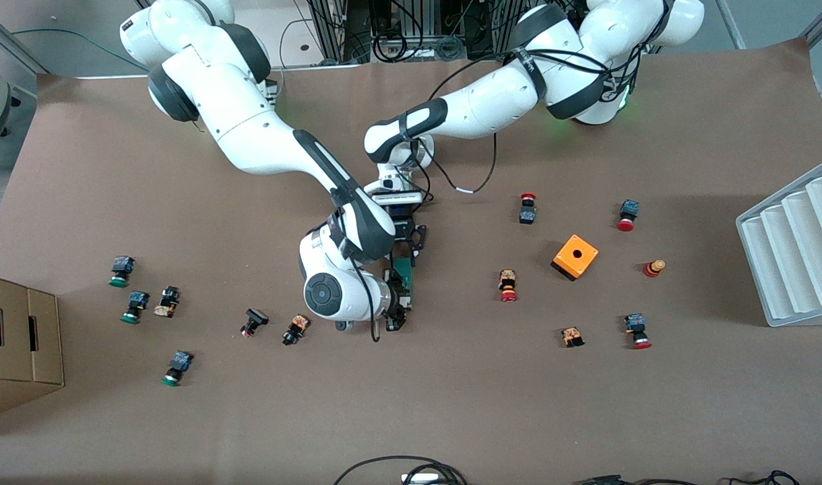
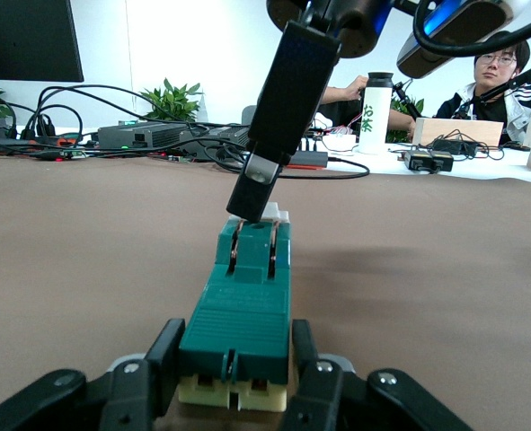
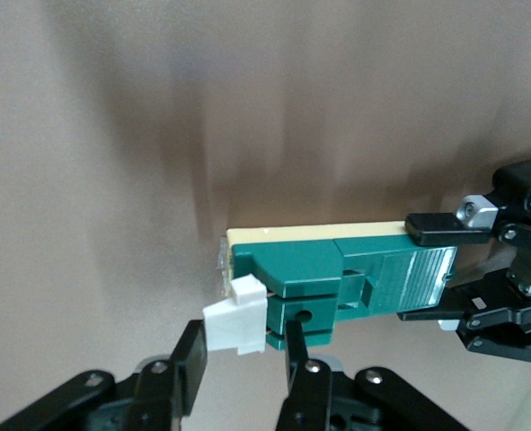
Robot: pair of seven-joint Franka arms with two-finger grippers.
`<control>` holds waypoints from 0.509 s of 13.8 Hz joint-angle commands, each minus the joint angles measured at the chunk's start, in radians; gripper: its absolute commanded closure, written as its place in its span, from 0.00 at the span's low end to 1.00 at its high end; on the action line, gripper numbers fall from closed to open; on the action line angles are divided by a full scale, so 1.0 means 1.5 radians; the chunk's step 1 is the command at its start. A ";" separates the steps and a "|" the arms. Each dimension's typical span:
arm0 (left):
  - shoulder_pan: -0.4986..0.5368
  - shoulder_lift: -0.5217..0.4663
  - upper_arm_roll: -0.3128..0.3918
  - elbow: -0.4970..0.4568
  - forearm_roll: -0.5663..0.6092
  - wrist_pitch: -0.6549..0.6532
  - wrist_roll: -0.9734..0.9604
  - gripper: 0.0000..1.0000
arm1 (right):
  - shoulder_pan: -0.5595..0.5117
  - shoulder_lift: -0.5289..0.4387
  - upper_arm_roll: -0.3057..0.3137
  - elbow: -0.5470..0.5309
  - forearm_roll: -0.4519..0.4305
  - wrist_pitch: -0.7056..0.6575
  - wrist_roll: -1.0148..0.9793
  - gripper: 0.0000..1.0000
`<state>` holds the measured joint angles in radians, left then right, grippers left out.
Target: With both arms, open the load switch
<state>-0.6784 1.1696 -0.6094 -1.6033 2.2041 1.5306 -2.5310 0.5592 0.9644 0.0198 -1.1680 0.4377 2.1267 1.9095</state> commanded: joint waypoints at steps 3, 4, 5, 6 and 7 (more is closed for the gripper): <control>-0.009 0.019 -0.001 0.021 0.007 0.008 -0.005 0.45 | 0.008 -0.027 -0.005 -0.037 0.009 -0.012 0.006 0.59; -0.009 0.019 -0.001 0.021 0.007 0.008 -0.005 0.45 | 0.008 -0.029 -0.005 -0.038 0.009 -0.012 0.006 0.59; -0.009 0.020 -0.001 0.021 0.007 0.008 -0.005 0.45 | 0.008 -0.030 -0.005 -0.038 0.009 -0.013 0.007 0.60; -0.009 0.020 -0.001 0.020 0.007 0.008 -0.005 0.45 | 0.008 -0.034 -0.005 -0.038 0.009 -0.013 0.007 0.60; -0.010 0.021 -0.001 0.020 0.007 0.008 -0.005 0.45 | 0.007 -0.038 -0.005 -0.038 0.009 -0.016 0.006 0.60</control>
<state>-0.6784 1.1696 -0.6093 -1.6033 2.2041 1.5309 -2.5310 0.5595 0.9586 0.0193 -1.1729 0.4377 2.1271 1.9095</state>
